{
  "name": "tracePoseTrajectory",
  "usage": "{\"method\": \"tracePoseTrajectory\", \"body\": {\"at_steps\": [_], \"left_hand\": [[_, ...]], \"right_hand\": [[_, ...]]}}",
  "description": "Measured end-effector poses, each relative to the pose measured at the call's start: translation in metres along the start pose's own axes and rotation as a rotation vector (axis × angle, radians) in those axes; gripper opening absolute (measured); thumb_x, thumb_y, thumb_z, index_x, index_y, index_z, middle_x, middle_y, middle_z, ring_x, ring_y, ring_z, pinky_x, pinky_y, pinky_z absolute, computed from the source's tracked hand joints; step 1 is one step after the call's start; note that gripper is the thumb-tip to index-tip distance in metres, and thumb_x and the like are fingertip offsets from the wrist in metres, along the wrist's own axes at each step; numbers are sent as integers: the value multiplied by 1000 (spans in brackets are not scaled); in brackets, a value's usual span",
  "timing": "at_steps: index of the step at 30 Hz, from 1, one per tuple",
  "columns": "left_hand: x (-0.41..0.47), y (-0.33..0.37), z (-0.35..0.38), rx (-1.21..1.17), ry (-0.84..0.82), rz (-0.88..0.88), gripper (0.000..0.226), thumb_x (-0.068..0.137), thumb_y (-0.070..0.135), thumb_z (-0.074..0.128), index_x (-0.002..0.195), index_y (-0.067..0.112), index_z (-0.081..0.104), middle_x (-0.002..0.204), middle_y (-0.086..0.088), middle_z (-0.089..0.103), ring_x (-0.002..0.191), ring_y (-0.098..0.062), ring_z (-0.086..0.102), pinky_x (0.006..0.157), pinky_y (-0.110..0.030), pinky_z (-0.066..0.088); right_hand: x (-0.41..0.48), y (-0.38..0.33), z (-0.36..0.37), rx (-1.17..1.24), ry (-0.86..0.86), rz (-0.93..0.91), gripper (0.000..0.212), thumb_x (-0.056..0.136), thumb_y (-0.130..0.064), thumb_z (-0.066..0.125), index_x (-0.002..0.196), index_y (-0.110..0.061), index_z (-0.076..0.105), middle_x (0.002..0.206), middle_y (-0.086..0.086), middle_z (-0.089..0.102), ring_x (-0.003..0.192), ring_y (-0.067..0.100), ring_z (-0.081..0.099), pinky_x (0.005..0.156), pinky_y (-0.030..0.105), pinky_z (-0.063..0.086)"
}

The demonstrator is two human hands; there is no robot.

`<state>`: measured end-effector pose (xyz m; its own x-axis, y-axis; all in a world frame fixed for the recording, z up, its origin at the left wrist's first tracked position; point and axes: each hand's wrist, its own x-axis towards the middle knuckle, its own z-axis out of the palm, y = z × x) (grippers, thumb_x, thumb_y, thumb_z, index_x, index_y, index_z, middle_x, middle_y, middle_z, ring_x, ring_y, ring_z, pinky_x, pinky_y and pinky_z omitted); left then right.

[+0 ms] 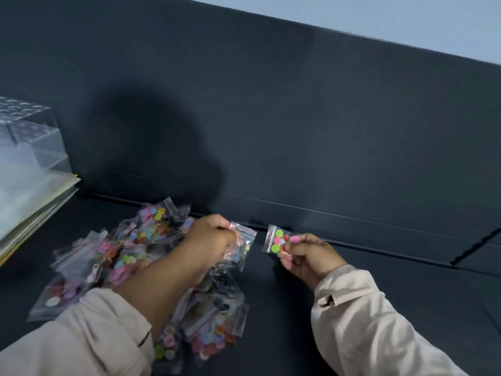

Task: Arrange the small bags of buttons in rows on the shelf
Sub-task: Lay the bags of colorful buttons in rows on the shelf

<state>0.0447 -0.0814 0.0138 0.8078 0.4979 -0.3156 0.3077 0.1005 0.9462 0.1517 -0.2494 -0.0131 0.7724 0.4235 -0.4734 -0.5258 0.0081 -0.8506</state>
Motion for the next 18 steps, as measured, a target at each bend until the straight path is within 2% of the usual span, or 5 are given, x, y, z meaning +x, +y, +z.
{"method": "tracePoseTrajectory", "body": {"at_steps": [3, 8, 12, 16, 18], "left_hand": [[3, -7, 22, -76, -5, -115, 11, 87, 5, 62, 87, 14, 55, 79, -5, 71, 67, -15, 62, 59, -24, 50], [1, -2, 45, -80, 48, -151, 13, 89, 1, 56, 83, 12, 52, 69, -6, 65, 56, -15, 53, 48, -20, 45], [12, 0, 17, 484, 286, 110, 17, 81, 8, 61, 67, 16, 55, 64, 1, 59, 66, -20, 58, 57, -25, 41], [15, 0, -21, 822, 285, 55, 16, 82, 8, 55, 68, 13, 59, 77, -8, 63, 82, -27, 61, 67, -28, 43], [17, -2, -33, 1002, 226, -19, 8, 82, 10, 56, 81, 6, 64, 90, -12, 66, 86, -26, 60, 70, -27, 45]], "right_hand": [[-4, -4, -17, -22, -39, -20, 27, 82, 15, 51, 80, -12, 54, 75, 10, 61, 57, 17, 64, 57, 25, 56], [-8, -9, -38, -69, -53, -29, 26, 83, 15, 50, 81, -11, 54, 63, 6, 65, 54, 16, 65, 57, 27, 55], [-4, -8, -41, -172, -32, -43, 24, 83, 8, 56, 73, -14, 52, 66, 5, 63, 58, 17, 60, 58, 25, 49], [0, -4, -19, -280, -47, -73, 22, 80, 4, 61, 72, -16, 56, 65, 1, 61, 60, 14, 55, 57, 23, 43], [3, -3, -5, -301, -57, -87, 22, 78, 4, 63, 73, -16, 57, 67, 3, 60, 61, 14, 53, 55, 22, 40]]}}
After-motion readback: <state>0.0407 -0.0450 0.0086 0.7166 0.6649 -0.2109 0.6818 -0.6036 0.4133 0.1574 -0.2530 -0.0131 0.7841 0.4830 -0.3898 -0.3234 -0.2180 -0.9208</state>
